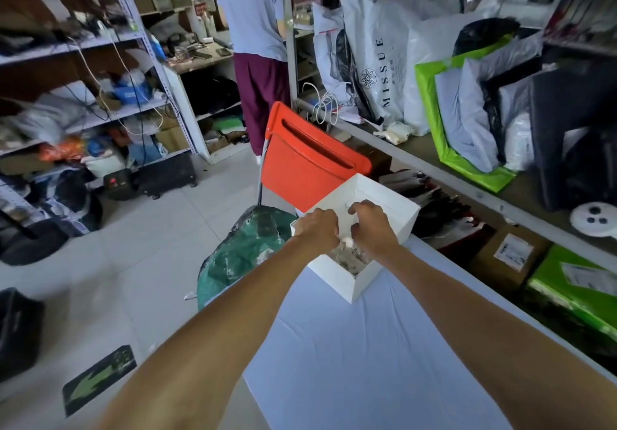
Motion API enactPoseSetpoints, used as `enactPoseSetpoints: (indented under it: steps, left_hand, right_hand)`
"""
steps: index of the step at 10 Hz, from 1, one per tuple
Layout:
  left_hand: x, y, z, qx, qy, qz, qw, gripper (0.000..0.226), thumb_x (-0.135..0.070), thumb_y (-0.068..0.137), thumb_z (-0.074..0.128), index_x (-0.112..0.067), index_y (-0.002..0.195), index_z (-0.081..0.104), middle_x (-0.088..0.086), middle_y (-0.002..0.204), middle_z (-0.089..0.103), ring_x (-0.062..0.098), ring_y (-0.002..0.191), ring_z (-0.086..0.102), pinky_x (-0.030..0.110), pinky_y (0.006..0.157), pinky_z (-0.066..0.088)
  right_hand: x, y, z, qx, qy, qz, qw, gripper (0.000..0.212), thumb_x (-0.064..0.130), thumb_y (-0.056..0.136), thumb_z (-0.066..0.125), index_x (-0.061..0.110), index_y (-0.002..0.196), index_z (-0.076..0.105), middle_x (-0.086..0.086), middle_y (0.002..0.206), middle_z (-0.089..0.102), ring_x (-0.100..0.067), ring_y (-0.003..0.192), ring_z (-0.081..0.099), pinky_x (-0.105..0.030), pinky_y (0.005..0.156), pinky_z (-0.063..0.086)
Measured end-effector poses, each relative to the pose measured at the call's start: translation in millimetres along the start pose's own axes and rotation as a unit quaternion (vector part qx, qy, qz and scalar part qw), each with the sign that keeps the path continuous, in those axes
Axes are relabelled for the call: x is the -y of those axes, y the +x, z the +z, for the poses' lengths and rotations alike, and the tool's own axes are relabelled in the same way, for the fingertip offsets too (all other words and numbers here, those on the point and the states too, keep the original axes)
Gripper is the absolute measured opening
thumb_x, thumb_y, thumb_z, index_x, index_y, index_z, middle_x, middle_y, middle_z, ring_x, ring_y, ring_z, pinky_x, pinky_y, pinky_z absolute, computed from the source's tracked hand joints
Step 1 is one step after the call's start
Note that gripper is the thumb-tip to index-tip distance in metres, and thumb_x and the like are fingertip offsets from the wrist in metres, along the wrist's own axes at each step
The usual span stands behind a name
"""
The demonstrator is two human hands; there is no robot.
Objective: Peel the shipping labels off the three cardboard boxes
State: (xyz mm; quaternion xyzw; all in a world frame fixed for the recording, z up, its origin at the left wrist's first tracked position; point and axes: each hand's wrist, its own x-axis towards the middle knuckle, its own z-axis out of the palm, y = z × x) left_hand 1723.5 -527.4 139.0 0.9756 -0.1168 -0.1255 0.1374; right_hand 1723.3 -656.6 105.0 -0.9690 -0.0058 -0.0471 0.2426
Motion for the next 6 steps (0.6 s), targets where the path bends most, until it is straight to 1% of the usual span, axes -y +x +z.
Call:
enactPoseSetpoints:
  steps: [1,2,3,4,5,6]
  left_hand:
    - [0.8,16.9,-2.0,0.001,-0.010,0.000,1.000,0.023,-0.014,0.086,0.060,-0.019,0.108,0.066,0.006,0.113,0.063,0.028,0.103,0.062,0.037,0.087,0.052]
    - [4.0,27.7,-1.7,-0.002,-0.011,0.008,1.000,0.021,-0.016,0.085,0.063,-0.019,0.105,0.067,0.004,0.109,0.066,0.026,0.098,0.064,0.033,0.081,0.051]
    - [8.5,33.4,-0.2,-0.004,-0.019,0.009,1.000,0.020,-0.017,0.084,0.065,-0.020,0.104,0.067,0.002,0.108,0.067,0.025,0.098,0.064,0.030,0.080,0.049]
    - [9.9,33.3,-0.1,0.001,-0.026,0.010,1.000,0.020,-0.017,0.083,0.066,-0.020,0.103,0.068,0.002,0.108,0.067,0.025,0.098,0.064,0.032,0.083,0.052]
    - [8.4,28.6,0.2,-0.003,-0.028,0.020,0.999,0.019,-0.017,0.084,0.066,-0.018,0.102,0.068,0.003,0.106,0.068,0.025,0.095,0.065,0.032,0.079,0.054]
    - [5.9,22.6,1.1,-0.001,-0.019,0.017,1.000,0.020,-0.018,0.084,0.067,-0.018,0.104,0.067,0.003,0.106,0.067,0.025,0.095,0.064,0.032,0.079,0.053]
  right_hand:
    - [-5.0,10.8,4.2,-0.019,-0.005,0.005,1.000,0.030,0.001,0.088,0.058,0.004,0.118,0.060,-0.013,0.118,0.060,-0.026,0.105,0.059,-0.027,0.082,0.044]
    - [-8.7,13.7,4.8,-0.031,-0.018,0.025,0.999,0.027,0.014,0.090,0.062,0.005,0.115,0.062,-0.012,0.113,0.062,-0.026,0.101,0.060,-0.025,0.075,0.038]
    - [-10.9,13.3,2.5,-0.027,-0.029,0.035,0.999,0.030,0.019,0.088,0.063,0.007,0.116,0.061,-0.010,0.112,0.062,-0.025,0.101,0.060,-0.025,0.074,0.038]
    - [-11.5,10.2,-4.8,0.017,-0.058,0.050,0.997,0.034,0.023,0.085,0.064,0.008,0.115,0.060,-0.011,0.110,0.062,-0.025,0.100,0.059,-0.030,0.078,0.045]
    - [-10.6,3.6,-11.2,0.030,-0.075,0.062,0.995,0.038,0.028,0.083,0.066,0.007,0.113,0.058,-0.011,0.109,0.062,-0.026,0.104,0.058,-0.029,0.077,0.043]
    - [-9.6,-8.4,-16.7,0.048,-0.095,0.071,0.992,0.043,0.033,0.082,0.067,0.007,0.114,0.055,-0.011,0.112,0.059,-0.026,0.108,0.055,-0.031,0.080,0.043]
